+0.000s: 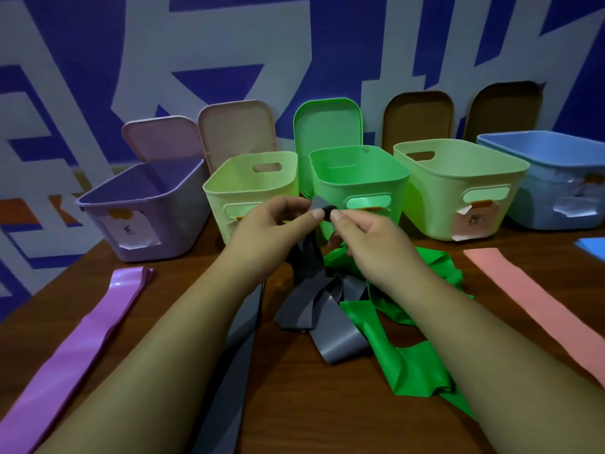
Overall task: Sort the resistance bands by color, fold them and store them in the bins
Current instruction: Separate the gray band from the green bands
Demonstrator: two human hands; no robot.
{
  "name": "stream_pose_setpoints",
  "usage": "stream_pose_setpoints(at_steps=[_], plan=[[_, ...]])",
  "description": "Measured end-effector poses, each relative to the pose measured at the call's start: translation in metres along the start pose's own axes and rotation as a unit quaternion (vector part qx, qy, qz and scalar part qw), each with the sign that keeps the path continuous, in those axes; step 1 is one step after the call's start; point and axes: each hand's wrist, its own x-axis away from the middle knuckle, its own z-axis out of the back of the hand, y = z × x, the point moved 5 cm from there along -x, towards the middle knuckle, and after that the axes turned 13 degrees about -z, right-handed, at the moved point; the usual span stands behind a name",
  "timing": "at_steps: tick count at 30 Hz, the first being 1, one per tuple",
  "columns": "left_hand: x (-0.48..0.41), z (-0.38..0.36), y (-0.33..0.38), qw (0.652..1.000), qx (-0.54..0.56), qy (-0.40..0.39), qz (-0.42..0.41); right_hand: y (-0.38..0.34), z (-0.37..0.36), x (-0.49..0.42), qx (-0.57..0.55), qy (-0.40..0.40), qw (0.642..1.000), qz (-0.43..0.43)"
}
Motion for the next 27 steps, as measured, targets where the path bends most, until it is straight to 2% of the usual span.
stream_pose_setpoints(at_steps=[10,13,17,19,22,25,27], plan=[[0.011,-0.008,0.005,0.996,-0.043,-0.078,-0.029,0.019,0.001,-0.008,-0.071,0.018,0.997,-0.038],[0.011,-0.008,0.006,0.994,-0.067,-0.074,-0.049,0.022,0.001,-0.011,-0.104,0.018,0.994,-0.037],[0.013,-0.010,0.006,0.996,-0.046,-0.060,-0.050,0.021,-0.001,-0.012,-0.156,-0.002,0.987,-0.038],[0.014,-0.010,0.008,0.996,-0.010,-0.054,-0.066,0.021,-0.002,-0.011,-0.233,-0.026,0.970,-0.061],[0.013,-0.008,0.011,0.990,0.092,-0.059,-0.085,0.020,-0.005,-0.011,-0.370,-0.080,0.918,-0.118],[0.015,-0.010,0.015,0.983,0.130,-0.081,-0.099,0.018,-0.008,-0.009,-0.413,-0.126,0.890,-0.146],[0.018,-0.012,0.018,0.980,0.137,-0.099,-0.104,0.019,-0.009,-0.008,-0.413,-0.138,0.886,-0.158]])
